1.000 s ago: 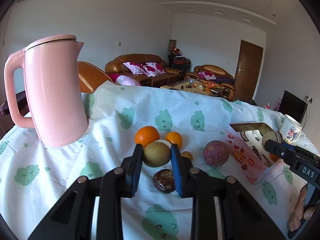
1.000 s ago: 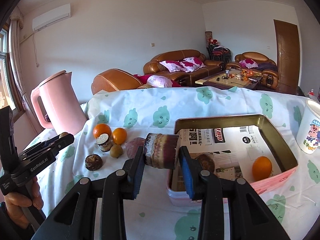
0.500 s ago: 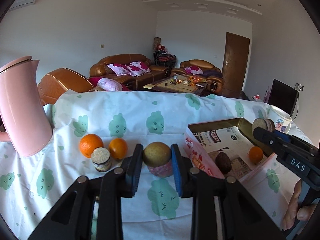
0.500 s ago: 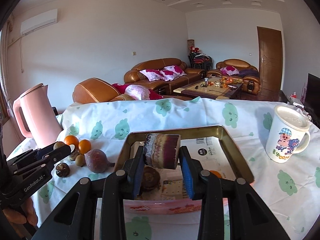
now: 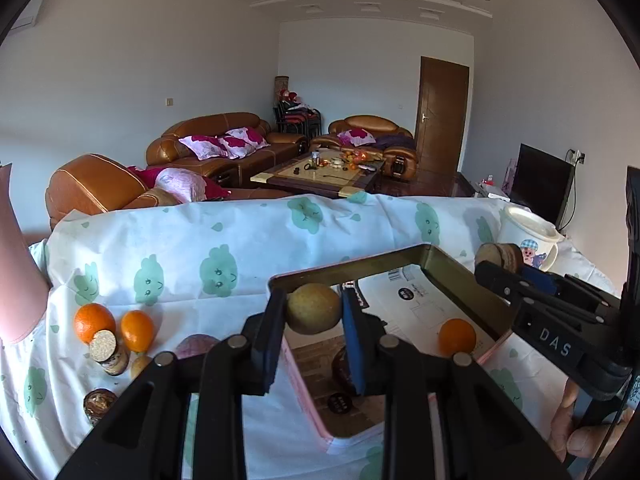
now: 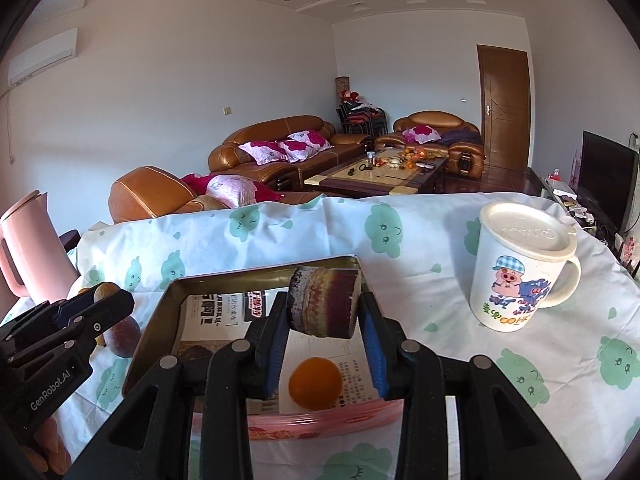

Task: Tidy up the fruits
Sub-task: 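Lower the jar into the tin with the right tool while the left tool drops the kiwi in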

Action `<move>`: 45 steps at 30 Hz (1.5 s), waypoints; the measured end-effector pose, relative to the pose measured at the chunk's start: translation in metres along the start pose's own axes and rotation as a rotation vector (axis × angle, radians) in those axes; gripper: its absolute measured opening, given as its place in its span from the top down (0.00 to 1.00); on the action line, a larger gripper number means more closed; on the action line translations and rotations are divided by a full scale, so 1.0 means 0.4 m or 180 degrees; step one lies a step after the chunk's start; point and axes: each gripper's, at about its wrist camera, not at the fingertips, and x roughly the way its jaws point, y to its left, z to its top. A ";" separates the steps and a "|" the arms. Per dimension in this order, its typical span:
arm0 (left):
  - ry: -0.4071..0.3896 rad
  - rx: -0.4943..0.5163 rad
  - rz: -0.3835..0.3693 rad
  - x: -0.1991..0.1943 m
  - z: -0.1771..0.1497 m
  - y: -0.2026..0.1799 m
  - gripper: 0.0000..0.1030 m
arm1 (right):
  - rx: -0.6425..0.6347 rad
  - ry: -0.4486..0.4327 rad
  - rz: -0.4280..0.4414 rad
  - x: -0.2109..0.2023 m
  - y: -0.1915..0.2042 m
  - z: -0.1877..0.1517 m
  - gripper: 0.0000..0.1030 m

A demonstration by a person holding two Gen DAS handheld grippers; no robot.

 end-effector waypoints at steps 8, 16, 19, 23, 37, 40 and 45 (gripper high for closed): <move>0.0130 -0.0001 -0.0033 0.070 0.009 -0.066 0.71 | -0.0018 0.0058 -0.0099 0.030 -0.037 0.006 0.64; 0.0285 0.0036 0.0005 0.109 -0.011 -0.093 0.71 | -0.0003 0.0280 0.0037 0.075 -0.031 -0.004 0.64; 0.0311 0.0012 -0.0001 0.115 -0.012 -0.087 0.71 | -0.0058 0.0323 0.0047 0.079 -0.021 -0.012 0.64; 0.0304 0.0012 -0.0004 0.111 -0.013 -0.086 0.71 | -0.0077 0.0382 0.0070 0.089 -0.014 -0.020 0.64; 0.0196 0.0015 0.0153 0.089 -0.013 -0.085 0.54 | 0.0037 0.0377 0.0240 0.080 -0.010 -0.024 0.61; 0.0083 -0.0117 0.0291 0.070 -0.014 -0.064 0.17 | 0.0173 0.0266 0.0198 0.063 -0.033 -0.016 0.61; -0.0052 -0.0246 0.0310 0.049 -0.017 -0.042 0.00 | 0.0425 -0.0110 0.0025 0.019 -0.072 -0.005 0.25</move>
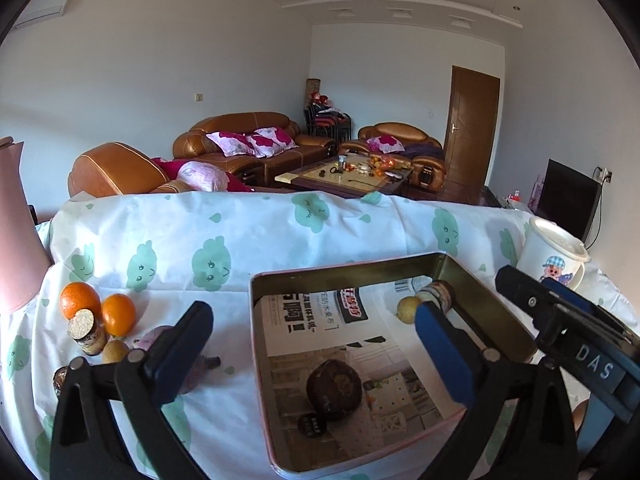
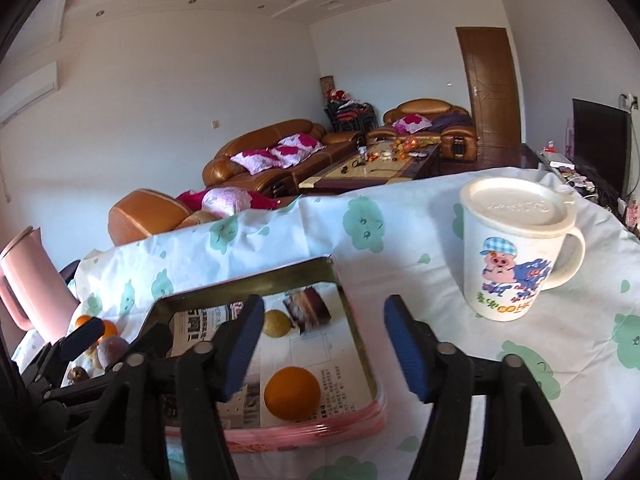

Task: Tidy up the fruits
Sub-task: 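Lower the jar into the tin with the right tool while the left tool drops the kiwi in, then grasp the purple fruit with the right tool while the left tool grasps a dark brown fruit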

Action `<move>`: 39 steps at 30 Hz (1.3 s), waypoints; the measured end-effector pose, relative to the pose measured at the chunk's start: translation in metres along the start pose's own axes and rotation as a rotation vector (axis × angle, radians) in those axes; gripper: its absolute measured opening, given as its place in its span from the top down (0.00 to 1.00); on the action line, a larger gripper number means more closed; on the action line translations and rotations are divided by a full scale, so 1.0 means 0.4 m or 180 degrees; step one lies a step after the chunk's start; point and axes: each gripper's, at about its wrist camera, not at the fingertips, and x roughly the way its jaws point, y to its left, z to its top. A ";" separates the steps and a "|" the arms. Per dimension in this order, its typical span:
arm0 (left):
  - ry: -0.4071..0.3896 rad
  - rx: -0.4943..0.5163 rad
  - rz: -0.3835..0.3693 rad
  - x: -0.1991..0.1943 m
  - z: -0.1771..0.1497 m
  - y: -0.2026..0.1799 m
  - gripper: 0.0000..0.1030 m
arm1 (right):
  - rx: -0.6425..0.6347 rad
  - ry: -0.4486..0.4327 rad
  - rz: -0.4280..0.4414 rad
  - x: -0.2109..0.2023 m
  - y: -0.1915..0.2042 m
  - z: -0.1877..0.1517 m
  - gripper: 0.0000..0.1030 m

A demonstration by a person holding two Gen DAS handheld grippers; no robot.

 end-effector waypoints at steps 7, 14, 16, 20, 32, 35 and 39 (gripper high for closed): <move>-0.0012 0.0068 0.0068 -0.010 -0.005 0.004 0.00 | 0.0047 -0.0415 -0.0051 -0.043 -0.005 0.001 0.23; -0.0105 0.0126 0.0207 -0.029 -0.009 0.029 0.00 | -0.0021 -0.0443 -0.0063 -0.047 0.006 -0.005 0.23; -0.0131 0.0171 0.0272 -0.034 -0.010 0.036 0.00 | -0.0020 -0.0456 -0.0076 -0.051 0.006 -0.008 0.23; -0.0143 0.0173 0.0317 -0.044 -0.012 0.059 0.00 | -0.0027 -0.0464 -0.0088 -0.061 0.014 -0.014 0.23; -0.0108 0.0153 0.0387 -0.068 -0.025 0.127 0.00 | -0.0128 -0.0531 -0.0165 -0.095 0.058 -0.040 0.23; -0.0081 0.0115 0.0397 -0.071 -0.027 0.148 0.00 | -0.0099 -0.0513 -0.0186 -0.101 0.067 -0.047 0.23; -0.0035 0.0105 0.0396 -0.076 -0.032 0.174 0.00 | -0.0108 -0.0480 -0.0204 -0.105 0.087 -0.057 0.23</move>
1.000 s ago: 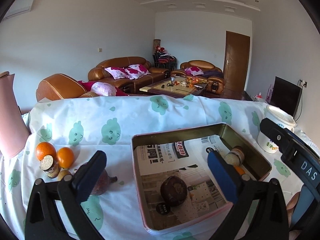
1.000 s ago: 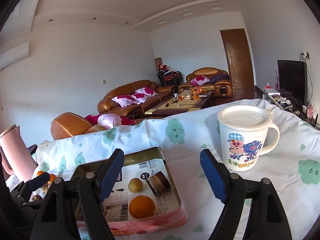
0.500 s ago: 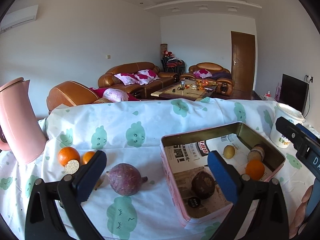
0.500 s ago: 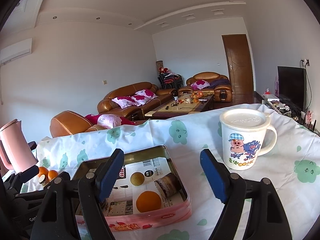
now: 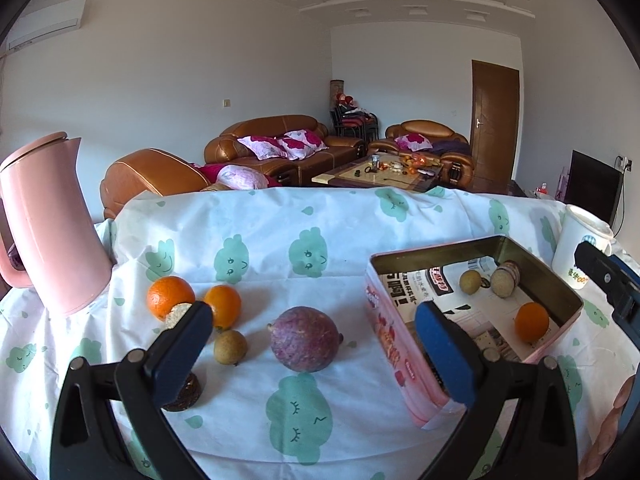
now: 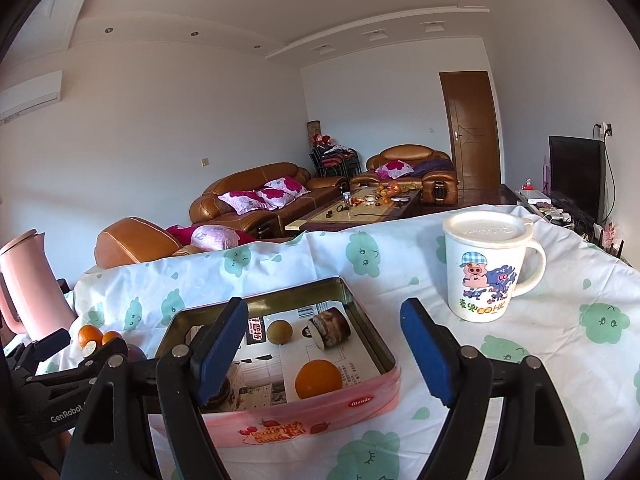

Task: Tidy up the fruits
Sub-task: 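Grasp the purple fruit with the right tool while the left tool grasps a dark brown fruit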

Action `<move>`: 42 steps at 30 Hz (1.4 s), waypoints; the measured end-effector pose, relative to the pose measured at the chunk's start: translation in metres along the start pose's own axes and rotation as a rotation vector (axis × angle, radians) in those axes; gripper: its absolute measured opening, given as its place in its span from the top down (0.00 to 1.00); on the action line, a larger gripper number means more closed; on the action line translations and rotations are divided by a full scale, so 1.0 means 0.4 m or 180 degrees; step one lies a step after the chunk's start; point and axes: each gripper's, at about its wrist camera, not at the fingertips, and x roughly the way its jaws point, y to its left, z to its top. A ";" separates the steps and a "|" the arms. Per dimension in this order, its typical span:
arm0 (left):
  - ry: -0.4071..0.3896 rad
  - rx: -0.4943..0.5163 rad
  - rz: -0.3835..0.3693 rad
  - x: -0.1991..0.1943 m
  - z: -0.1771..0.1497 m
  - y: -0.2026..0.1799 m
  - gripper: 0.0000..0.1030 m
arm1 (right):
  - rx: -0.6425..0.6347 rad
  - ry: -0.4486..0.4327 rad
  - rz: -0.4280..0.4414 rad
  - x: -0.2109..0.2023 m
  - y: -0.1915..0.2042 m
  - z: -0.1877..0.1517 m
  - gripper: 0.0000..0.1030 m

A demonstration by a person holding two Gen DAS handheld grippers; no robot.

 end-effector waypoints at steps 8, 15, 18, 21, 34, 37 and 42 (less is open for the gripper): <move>0.0129 -0.0037 0.0061 0.001 -0.011 0.088 0.00 | -0.0011 0.0151 0.0231 -0.011 0.091 -0.027 0.23; 0.0262 -0.0133 0.0183 0.009 -0.016 0.188 0.00 | -0.0320 0.0208 0.0445 -0.018 0.215 -0.052 0.23; 0.0321 -0.0167 0.0246 0.012 -0.019 0.239 0.00 | -0.0460 0.0262 0.0540 -0.016 0.264 -0.064 0.23; 0.0380 -0.0162 0.0338 0.017 -0.026 0.291 0.00 | -0.0617 0.0325 0.0637 -0.013 0.315 -0.074 0.23; 0.0794 -0.0019 -0.0033 0.045 -0.057 0.356 0.01 | -0.0986 0.0905 0.0790 0.101 0.470 -0.102 0.40; 0.0852 0.0069 -0.0205 0.057 -0.060 0.326 0.07 | -0.1089 0.0940 0.0819 0.118 0.485 -0.094 0.40; 0.1097 0.0214 -0.0296 0.097 -0.068 0.299 0.34 | -0.1135 0.1066 0.0801 0.159 0.503 -0.090 0.40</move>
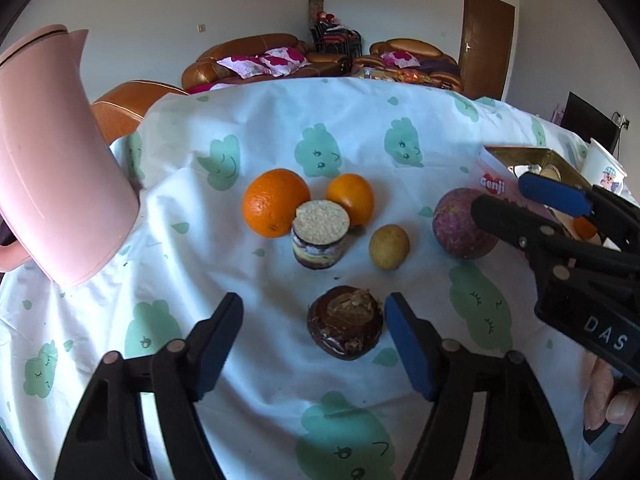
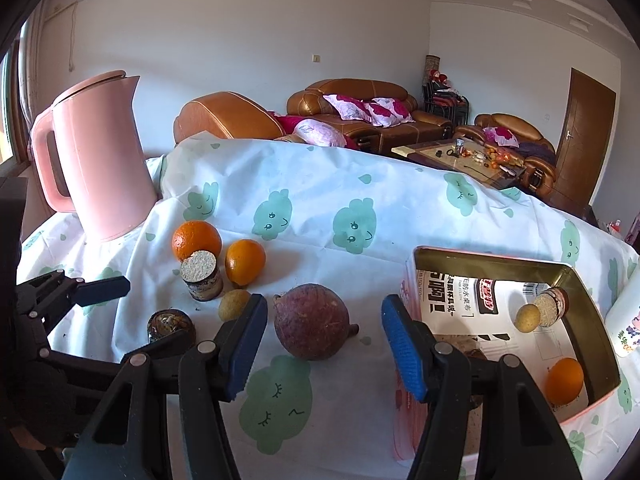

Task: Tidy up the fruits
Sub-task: 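Grasp the purple fruit with the right tool while the left tool grasps a dark brown fruit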

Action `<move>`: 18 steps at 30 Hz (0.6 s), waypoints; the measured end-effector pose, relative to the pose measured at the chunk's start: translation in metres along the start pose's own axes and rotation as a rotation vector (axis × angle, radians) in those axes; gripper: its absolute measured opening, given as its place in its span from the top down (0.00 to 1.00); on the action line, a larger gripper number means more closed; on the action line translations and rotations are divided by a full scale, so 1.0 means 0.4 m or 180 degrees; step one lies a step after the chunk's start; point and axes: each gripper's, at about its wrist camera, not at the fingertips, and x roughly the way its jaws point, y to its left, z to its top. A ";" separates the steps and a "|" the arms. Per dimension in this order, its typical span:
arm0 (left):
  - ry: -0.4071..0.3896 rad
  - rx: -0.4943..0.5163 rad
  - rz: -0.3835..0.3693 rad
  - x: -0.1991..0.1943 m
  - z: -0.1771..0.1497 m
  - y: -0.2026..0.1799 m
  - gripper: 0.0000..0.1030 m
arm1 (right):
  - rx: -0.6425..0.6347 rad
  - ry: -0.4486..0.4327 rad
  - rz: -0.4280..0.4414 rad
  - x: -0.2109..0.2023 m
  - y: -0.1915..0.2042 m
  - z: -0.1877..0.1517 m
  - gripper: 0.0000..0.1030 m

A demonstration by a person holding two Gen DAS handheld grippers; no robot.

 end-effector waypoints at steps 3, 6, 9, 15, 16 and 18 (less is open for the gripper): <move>-0.0012 0.0010 -0.0109 -0.003 -0.001 -0.002 0.47 | -0.0058 0.0107 -0.0029 0.028 0.012 0.007 0.40; -0.0025 0.0024 -0.0208 -0.008 -0.004 -0.007 0.61 | -0.0194 0.0250 -0.0118 0.061 0.029 0.002 0.40; -0.0038 -0.0080 -0.0177 -0.011 -0.005 0.008 0.61 | -0.0231 0.0399 -0.0108 0.085 0.033 -0.002 0.40; -0.0342 -0.0535 0.0032 -0.048 -0.005 0.082 0.61 | -0.0460 0.0555 -0.0253 0.105 0.062 -0.011 0.50; -0.0436 -0.0561 0.0136 -0.059 -0.004 0.089 0.61 | -0.0471 0.0553 -0.0242 0.101 0.063 -0.013 0.50; -0.0595 -0.0604 0.0326 -0.076 -0.002 0.101 0.61 | -0.0450 0.0527 -0.0199 0.090 0.061 -0.016 0.50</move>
